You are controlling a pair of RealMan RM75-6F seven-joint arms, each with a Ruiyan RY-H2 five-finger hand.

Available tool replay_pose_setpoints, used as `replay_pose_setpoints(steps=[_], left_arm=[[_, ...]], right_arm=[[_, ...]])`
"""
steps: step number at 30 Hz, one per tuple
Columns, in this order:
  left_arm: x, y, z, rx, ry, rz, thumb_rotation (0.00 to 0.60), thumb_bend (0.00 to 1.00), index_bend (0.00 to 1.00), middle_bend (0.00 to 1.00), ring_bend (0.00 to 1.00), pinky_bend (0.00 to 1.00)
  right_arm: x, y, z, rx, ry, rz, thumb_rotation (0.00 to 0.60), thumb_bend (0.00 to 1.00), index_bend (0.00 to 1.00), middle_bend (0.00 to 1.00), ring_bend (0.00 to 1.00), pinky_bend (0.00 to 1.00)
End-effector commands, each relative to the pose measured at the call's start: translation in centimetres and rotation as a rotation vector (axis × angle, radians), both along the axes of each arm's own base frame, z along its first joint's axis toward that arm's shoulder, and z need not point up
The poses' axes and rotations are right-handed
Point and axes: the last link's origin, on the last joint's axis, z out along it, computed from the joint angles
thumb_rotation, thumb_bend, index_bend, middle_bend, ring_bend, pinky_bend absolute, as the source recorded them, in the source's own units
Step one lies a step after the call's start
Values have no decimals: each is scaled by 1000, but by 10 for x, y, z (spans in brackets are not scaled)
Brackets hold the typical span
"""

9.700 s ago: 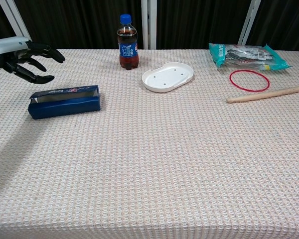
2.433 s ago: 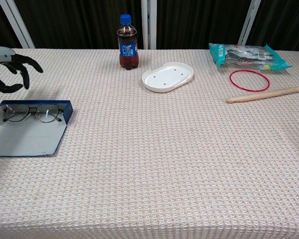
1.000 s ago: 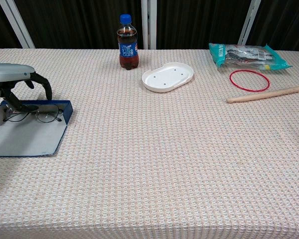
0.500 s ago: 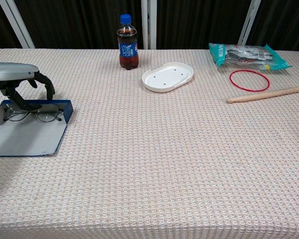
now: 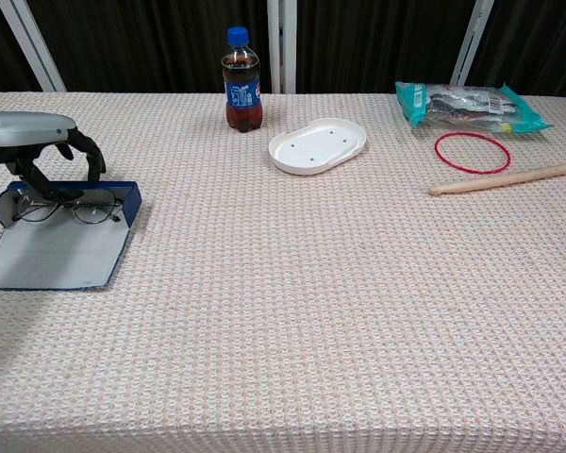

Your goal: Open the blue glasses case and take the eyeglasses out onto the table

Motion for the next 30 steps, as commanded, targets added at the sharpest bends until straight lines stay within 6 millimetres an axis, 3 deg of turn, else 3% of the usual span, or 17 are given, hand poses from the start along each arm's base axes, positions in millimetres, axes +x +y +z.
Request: replay_pose_setpoints(steps=[1, 14, 30], left_arm=[[2, 5, -1, 15, -3, -7, 600, 409, 500, 237, 80, 206], [13, 23, -4, 153, -14, -134, 600, 409, 504, 241, 80, 202], [18, 28, -11, 289, 14, -285, 600, 409, 516, 255, 80, 184]], right_arm=[[0, 0, 0, -1, 0, -1, 600, 472, 0, 0, 0, 0], [-6, 0, 2, -5, -5, -18, 600, 472, 0, 0, 0, 0], [-11, 1, 2, -3, -9, -25, 600, 473, 0, 0, 0, 0]])
